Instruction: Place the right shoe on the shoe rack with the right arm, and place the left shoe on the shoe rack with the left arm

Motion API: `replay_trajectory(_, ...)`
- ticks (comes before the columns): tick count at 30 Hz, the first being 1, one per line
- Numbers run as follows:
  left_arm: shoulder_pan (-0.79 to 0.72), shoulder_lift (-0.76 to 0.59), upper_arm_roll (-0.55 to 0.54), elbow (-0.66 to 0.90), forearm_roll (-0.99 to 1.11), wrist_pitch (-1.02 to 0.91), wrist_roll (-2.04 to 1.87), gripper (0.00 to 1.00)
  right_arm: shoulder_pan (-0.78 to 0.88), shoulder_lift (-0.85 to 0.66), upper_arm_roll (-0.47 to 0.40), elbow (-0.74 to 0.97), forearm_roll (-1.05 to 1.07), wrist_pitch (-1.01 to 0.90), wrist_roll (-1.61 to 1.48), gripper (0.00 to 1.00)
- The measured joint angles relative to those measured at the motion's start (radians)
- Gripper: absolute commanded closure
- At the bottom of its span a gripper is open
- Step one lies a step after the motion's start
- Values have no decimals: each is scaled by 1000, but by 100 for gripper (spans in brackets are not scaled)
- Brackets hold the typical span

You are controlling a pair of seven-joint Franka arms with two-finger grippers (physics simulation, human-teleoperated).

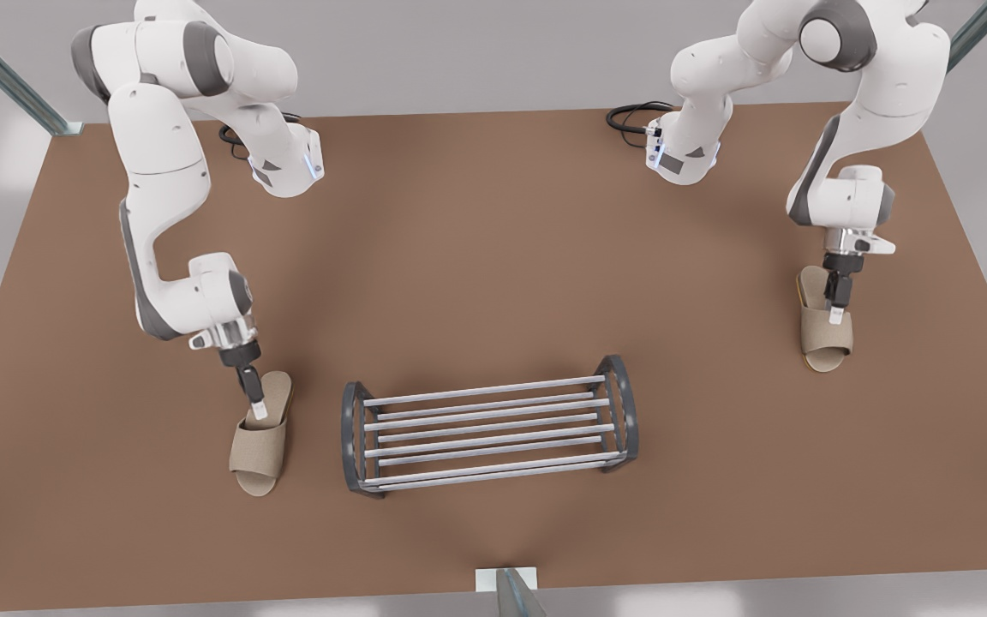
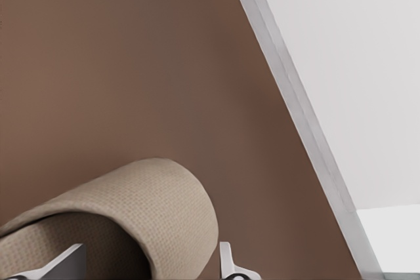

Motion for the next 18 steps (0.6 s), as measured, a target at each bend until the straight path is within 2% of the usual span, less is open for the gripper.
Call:
replay_trajectory(1, 2, 1, -5, 4, -1, 7, -10, 20, 2, 5, 1, 8, 6, -6, -9, 0)
replay_trajectory(4, 2, 3, -11, 7, -4, 19, -38, 20, 3, 22, 3, 24, 18, -23, -31, 0)
replay_trajectory(5, 1, 3, -12, 7, -5, 21, -45, 29, 3, 28, 3, 29, 21, -28, -38, 0)
replay_trajectory(10, -4, 1, -15, 8, -13, 26, -78, 28, 3, 58, 5, 75, 31, -49, -66, 1)
replay_trajectory(18, -4, 3, -25, 34, -27, 27, -111, 28, -3, 87, 5, 114, 34, -61, -90, 8)
